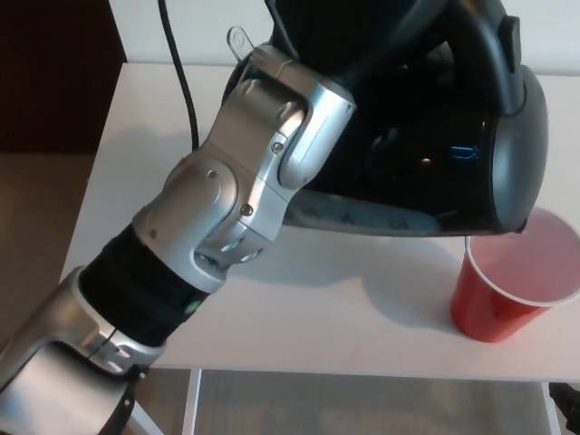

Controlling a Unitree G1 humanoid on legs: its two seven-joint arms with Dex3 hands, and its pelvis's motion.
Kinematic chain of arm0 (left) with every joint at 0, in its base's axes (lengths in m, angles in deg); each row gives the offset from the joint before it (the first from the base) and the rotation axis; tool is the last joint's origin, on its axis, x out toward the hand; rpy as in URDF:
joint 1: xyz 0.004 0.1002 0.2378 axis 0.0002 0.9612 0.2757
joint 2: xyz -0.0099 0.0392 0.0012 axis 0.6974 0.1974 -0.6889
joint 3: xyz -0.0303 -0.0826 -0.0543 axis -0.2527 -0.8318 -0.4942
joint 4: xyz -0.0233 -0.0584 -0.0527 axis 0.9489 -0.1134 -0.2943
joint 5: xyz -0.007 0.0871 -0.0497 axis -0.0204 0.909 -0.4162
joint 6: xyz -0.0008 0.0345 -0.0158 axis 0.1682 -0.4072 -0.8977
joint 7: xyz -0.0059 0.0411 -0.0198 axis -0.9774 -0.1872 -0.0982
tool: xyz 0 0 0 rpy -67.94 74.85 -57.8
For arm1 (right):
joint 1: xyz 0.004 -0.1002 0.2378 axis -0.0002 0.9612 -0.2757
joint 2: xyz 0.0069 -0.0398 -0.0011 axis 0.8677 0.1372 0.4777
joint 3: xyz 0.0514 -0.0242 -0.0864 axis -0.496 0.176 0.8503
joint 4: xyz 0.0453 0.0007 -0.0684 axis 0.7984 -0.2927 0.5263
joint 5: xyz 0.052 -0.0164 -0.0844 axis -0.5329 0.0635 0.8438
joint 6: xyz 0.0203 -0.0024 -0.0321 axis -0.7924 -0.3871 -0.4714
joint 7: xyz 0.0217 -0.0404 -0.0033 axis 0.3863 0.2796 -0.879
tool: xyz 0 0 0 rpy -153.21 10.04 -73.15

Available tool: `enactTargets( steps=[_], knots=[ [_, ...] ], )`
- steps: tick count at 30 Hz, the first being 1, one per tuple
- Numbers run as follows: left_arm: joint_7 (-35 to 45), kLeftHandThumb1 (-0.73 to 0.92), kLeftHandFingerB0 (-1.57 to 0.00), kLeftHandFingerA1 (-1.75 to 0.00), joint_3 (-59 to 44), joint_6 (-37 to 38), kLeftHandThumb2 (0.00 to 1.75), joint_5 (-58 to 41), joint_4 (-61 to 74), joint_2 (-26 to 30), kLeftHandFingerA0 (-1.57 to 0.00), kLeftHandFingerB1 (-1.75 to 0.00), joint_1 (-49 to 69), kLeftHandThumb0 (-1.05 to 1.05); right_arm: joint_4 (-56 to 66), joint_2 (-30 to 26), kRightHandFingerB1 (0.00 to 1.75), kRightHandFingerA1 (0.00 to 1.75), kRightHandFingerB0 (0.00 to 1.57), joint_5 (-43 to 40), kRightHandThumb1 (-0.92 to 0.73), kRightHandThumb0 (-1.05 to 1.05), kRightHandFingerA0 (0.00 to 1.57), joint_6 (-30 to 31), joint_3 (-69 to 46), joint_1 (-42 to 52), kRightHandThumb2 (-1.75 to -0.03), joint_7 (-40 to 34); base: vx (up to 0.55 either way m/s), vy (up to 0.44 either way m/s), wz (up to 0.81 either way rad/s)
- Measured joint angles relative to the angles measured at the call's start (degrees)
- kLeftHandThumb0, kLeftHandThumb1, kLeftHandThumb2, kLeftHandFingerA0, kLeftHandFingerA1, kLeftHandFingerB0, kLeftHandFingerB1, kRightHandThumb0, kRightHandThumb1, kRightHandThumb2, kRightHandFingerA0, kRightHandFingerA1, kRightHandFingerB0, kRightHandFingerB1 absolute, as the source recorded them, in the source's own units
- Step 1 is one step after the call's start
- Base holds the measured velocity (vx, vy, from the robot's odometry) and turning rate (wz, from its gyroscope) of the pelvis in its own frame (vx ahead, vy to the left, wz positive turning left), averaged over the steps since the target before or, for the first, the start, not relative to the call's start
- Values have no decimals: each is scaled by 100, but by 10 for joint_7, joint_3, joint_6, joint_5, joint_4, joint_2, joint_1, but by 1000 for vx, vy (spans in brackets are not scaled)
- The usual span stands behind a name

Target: The robot walk towards a table in front and uses its left hand to pick up the pot from the base and pour water to the cup on the right hand side

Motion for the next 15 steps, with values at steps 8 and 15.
enactTargets(
  steps=[8,15],
  knots=[
    [-41,40,-97,-145,18,40,64,47,-39,12,-117,-73,-34,-41,4,0,38,45,35,5,-62,-20,50,0,5,0,-58,-2,0,0,0],
    [-85,42,-93,-138,47,91,87,96,-87,41,-132,-96,-90,-29,4,-1,38,45,37,7,-62,-22,50,0,6,-1,-58,-1,0,0,0]
  ],
)
